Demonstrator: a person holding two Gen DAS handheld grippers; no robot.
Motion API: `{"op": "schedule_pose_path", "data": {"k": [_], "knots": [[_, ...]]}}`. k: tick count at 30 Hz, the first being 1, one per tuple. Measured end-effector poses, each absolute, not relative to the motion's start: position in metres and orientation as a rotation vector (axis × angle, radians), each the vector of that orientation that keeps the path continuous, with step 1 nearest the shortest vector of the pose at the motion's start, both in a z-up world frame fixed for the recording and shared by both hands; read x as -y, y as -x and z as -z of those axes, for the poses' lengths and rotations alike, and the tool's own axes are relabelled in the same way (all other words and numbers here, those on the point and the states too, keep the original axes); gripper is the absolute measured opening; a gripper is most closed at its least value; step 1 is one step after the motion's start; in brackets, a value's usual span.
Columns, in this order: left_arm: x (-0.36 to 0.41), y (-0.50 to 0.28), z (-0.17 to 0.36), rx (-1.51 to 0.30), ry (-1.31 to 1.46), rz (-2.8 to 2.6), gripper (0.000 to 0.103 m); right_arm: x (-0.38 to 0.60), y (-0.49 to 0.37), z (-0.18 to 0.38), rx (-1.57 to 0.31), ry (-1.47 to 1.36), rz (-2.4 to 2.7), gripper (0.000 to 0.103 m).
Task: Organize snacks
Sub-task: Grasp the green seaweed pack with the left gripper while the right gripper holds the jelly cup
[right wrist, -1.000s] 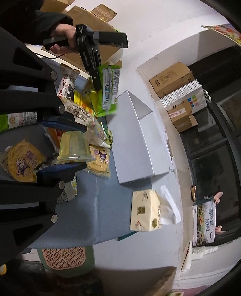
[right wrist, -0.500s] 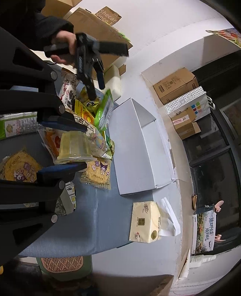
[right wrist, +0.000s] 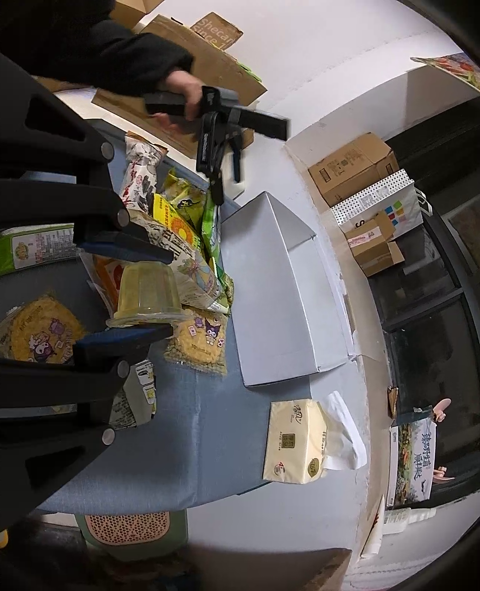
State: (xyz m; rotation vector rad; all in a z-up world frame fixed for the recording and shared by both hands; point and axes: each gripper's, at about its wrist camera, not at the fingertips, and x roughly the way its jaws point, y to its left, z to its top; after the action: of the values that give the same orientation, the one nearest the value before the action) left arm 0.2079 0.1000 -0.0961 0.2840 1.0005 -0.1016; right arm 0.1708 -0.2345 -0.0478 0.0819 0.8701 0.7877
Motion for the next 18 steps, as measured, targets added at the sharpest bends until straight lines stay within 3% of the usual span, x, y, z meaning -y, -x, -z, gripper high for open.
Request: {"op": "schedule_pose_path", "data": {"k": [12, 13, 14, 15, 18], "knots": [[-0.028, -0.237, 0.144, -1.128, -0.692, 0.192, 0.099, 0.230, -0.172, 0.056, -0.893, -0.088, -0.777, 0.035], [-0.030, -0.239, 0.144, -1.130, -0.683, 0.195, 0.090, 0.231, -0.173, 0.057, -0.894, -0.092, -0.774, 0.035], [-0.033, -0.242, 0.143, -1.132, -0.663, 0.187, 0.050, 0.233, -0.173, 0.057, -0.893, -0.097, -0.770, 0.035], [-0.039, -0.246, 0.142, -1.147, -0.627, 0.150, 0.028, 0.235, -0.173, 0.057, -0.894, -0.099, -0.768, 0.035], [-0.048, -0.246, 0.134, -1.134, -0.570, 0.121, 0.027, 0.236, -0.174, 0.058, -0.897, -0.099, -0.767, 0.035]]}}
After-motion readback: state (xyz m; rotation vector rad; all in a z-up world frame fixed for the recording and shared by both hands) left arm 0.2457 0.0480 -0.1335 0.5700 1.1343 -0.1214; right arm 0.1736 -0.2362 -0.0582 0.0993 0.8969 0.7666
